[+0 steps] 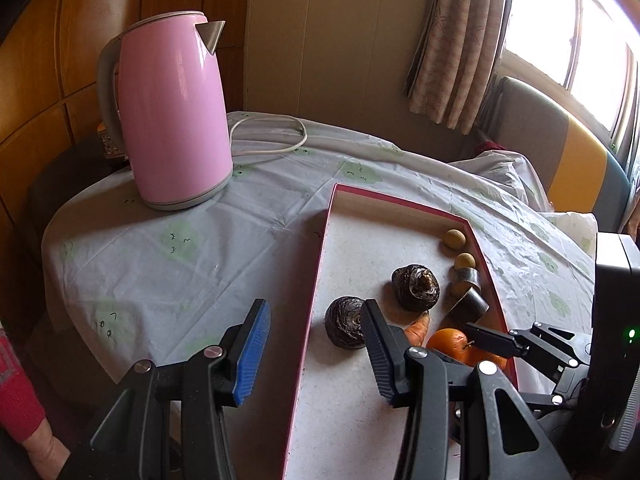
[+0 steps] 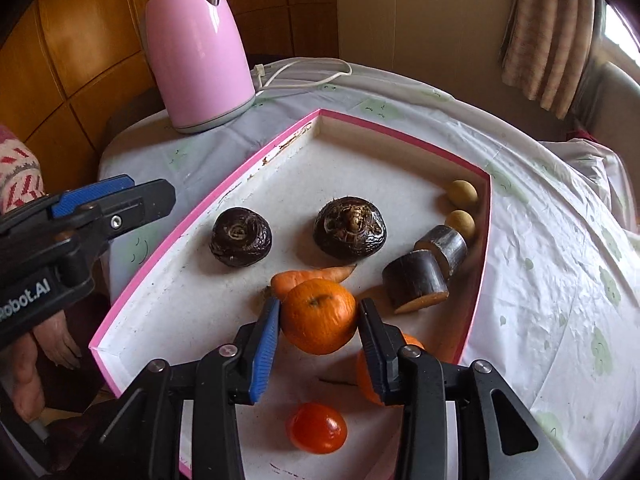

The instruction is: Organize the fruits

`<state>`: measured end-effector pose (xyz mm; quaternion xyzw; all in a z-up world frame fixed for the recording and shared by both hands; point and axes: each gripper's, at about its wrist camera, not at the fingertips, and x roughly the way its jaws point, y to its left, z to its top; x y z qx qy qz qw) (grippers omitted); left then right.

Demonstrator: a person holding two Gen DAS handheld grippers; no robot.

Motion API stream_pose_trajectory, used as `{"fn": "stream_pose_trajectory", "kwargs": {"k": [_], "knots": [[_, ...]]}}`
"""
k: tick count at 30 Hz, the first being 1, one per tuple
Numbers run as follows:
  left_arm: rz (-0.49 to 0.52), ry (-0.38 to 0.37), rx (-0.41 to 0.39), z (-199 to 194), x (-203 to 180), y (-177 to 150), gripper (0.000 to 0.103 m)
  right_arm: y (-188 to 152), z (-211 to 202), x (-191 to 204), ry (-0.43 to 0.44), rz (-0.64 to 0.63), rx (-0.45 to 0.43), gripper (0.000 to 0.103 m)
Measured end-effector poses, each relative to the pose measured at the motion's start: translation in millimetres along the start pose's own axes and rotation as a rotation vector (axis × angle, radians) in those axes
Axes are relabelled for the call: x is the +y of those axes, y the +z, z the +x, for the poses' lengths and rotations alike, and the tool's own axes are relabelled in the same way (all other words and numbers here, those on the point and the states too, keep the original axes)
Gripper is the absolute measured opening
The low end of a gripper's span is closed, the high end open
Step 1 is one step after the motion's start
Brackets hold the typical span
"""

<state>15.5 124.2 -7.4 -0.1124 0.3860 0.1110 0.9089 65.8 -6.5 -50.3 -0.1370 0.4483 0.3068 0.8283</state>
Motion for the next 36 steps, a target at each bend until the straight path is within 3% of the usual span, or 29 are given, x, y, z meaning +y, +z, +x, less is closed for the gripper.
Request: {"fn": "stream_pose_trajectory", "kwargs": {"k": [4,8,11,18,23,28,30,31,36], "knots": [[-0.002,0.002,0.006,0.7,-0.9,-1.1,0.048,0.8,-4.3,-5.6,0.014,0.022,-0.014,0.054],[-0.002,0.0,0.009,0.3,-2.8,-1.4,0.048,-1.3,-16.5,-3.8,0.003,0.012,-0.049,0.053],[0.003,-0.004,0.006,-2.1,-5.5,-2.1,0.048,-3.6,-16.1,-1.2,-0.023,-0.006,-0.046,0.03],[0.026,-0.009,-0.006,-12.1,-13.2,-4.0,0.048,2.0,-12.2,-4.7,-0.029,0.034,-0.067,0.028],[0.03,0.004,-0.01,-16.3,-16.7,-6.4,0.048,-2.6,-30.8,-10.8,-0.026,0.079,-0.109,0.039],[0.032,-0.002,-0.019,-21.5,-21.5,-10.6,0.049,-13.7,-57.1,-19.7,-0.094,0.162,-0.175,0.063],[0.034,-0.01,-0.029,-24.7,-24.1,-13.7,0.063,-21.1,-65.4,-23.8,-0.134,0.209,-0.195,0.07],[0.036,-0.006,-0.032,-26.3,-25.6,-15.5,0.065,-25.6,-69.4,-26.2,-0.152,0.236,-0.202,0.073],[0.057,0.005,-0.081,-37.2,-36.3,-25.3,0.066,-50.6,-81.4,-32.3,-0.226,0.317,-0.211,0.082]]}}
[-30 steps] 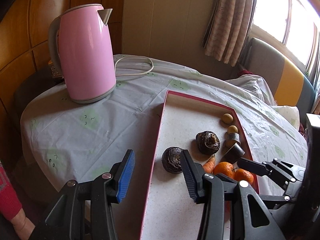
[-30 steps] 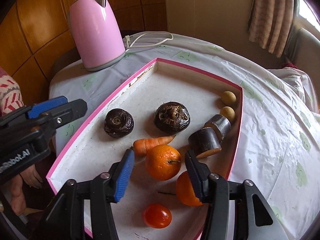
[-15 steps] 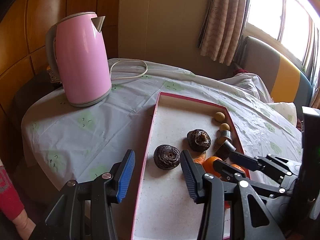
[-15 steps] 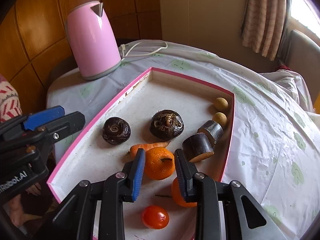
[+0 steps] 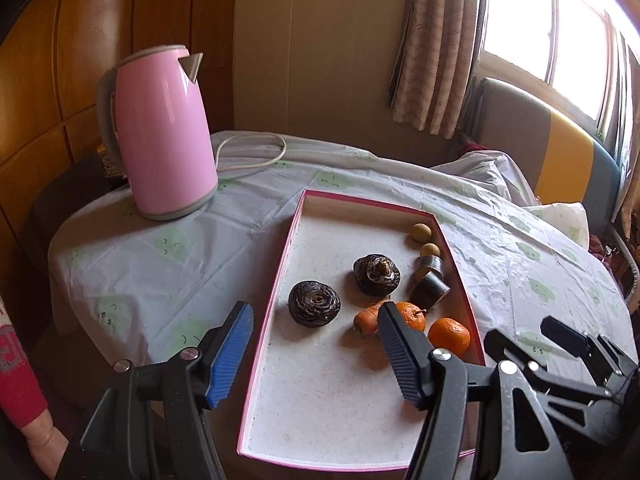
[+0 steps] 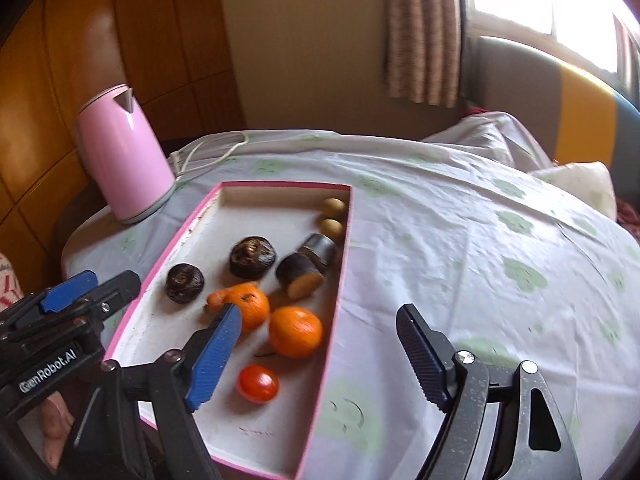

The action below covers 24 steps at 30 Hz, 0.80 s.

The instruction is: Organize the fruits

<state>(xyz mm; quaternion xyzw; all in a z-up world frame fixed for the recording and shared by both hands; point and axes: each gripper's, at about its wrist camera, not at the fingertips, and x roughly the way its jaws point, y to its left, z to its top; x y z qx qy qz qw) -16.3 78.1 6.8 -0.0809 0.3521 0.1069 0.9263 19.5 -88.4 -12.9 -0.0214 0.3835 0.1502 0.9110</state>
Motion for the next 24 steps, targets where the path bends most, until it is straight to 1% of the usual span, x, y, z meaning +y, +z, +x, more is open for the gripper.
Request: {"fn": "stream_pose_trajectory", "kwargs": {"k": [2,4,7,13,17,24], "knots": [[-0.002,-0.004,-0.023,-5.3,-2.8,-1.4,0.066,-7.3,-2.3,-2.6,-0.02,0.005,0.007,0.082],[-0.006,0.009,-0.042,-9.2,-4.3,-1.6,0.066,-13.5,-4.4,-5.2,-0.034,0.012,0.008,0.082],[-0.025,-0.006,-0.053,-12.2,-2.9,-1.3,0.066,-19.1,-6.5,-8.4,-0.035,0.019,0.012,0.082],[-0.039,-0.004,-0.035,-11.6,-0.4,-2.0,0.066,-23.7,-9.9,-5.8,-0.03,0.008,0.009,0.083],[-0.015,0.01,-0.05,-14.9,-2.3,-3.1,0.066,-24.2,-11.8,-1.6,-0.021,0.001,0.009,0.083],[-0.016,0.019,-0.054,-18.9,1.2,-3.9,0.066,-23.9,-15.3,4.4,-0.034,-0.006,-0.005,0.084]]}}
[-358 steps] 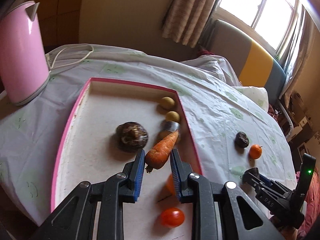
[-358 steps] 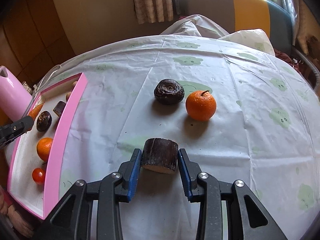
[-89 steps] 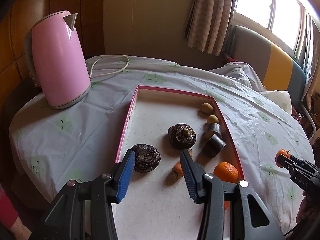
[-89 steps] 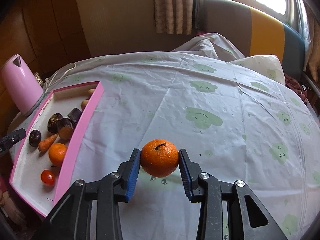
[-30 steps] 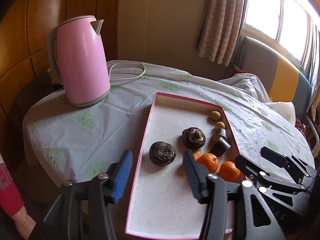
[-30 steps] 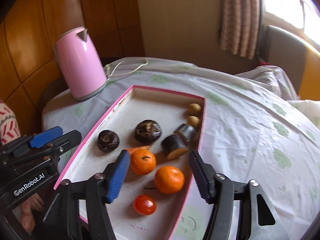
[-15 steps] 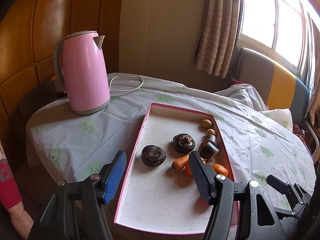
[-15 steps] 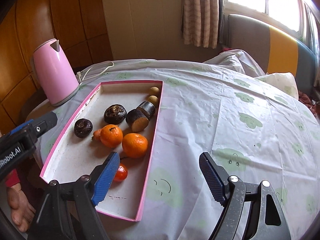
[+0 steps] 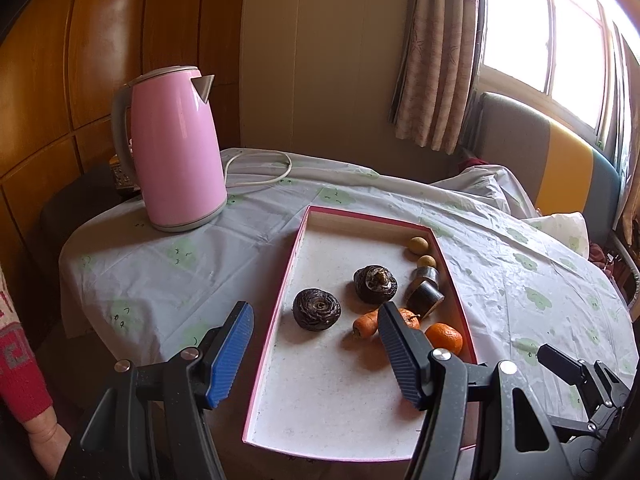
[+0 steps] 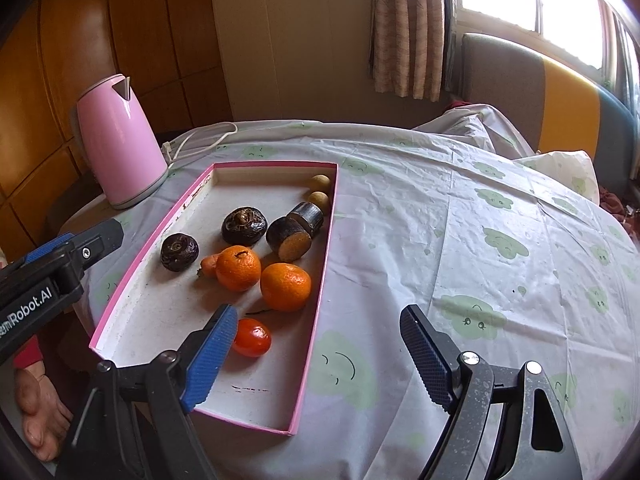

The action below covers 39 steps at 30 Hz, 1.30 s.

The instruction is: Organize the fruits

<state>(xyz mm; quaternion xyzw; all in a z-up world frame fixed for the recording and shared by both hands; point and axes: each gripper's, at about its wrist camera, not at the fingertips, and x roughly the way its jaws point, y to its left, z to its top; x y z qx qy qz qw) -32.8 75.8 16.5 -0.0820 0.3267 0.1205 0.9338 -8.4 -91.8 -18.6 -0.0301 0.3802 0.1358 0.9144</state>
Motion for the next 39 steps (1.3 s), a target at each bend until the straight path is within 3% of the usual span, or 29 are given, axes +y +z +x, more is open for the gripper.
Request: {"fn": "stream_pose_trajectory", "kwargs": {"k": [39], "knots": [[0.005,-0.01,0.012,-7.8,0.3,-0.8,0.066,-2.7,-3.2,8.8,0.0,-0.024,-0.012,0.086]]}}
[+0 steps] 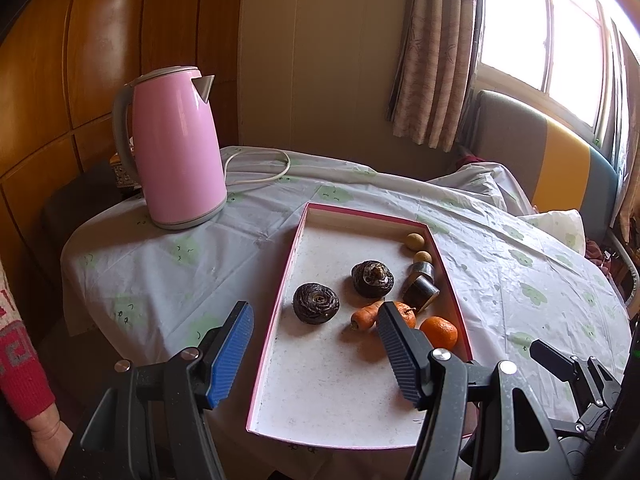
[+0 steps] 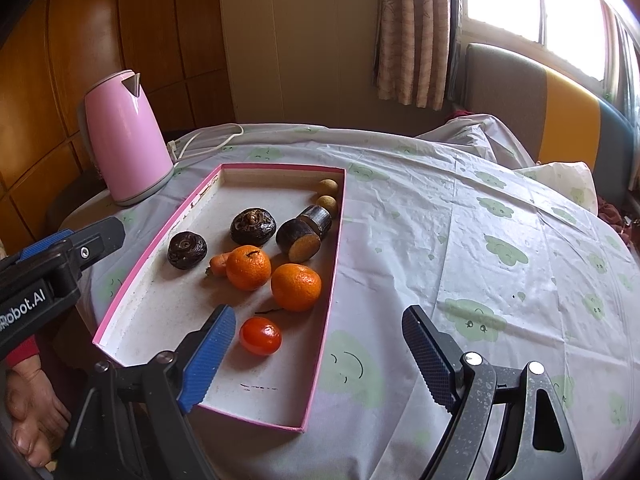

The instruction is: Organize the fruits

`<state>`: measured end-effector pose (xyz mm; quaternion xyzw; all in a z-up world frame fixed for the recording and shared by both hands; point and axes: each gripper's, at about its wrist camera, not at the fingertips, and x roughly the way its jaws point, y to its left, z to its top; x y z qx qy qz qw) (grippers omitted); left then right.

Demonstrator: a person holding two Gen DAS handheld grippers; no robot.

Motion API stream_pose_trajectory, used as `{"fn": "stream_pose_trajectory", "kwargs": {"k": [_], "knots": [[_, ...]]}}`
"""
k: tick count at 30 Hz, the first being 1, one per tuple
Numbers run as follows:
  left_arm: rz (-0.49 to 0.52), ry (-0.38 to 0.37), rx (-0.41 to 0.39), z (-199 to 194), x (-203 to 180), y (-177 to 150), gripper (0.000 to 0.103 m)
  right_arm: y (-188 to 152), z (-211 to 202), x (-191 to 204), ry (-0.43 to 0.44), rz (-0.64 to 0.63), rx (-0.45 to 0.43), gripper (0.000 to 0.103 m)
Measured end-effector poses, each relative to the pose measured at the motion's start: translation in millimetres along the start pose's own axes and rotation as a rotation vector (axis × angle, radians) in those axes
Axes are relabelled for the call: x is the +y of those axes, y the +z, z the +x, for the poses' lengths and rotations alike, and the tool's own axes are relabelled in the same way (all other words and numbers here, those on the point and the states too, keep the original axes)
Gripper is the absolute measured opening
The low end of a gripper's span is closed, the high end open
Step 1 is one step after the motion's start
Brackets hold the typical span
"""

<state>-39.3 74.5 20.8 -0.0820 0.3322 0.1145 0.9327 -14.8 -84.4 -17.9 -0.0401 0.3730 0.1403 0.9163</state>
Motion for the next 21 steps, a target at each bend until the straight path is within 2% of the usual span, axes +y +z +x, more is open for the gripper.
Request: {"fn": "stream_pose_trajectory", "kwargs": {"k": [13,21], "knots": [[0.008,-0.013,0.002,-1.6,-1.3,-0.4,0.066,-1.4,0.4,-0.1,-0.002,-0.005,0.001,0.087],[0.03,-0.013,-0.04,-6.8,-3.8,0.9,0.066,-2.1,1.2,-1.1,-0.006,-0.009,0.003,0.087]]}}
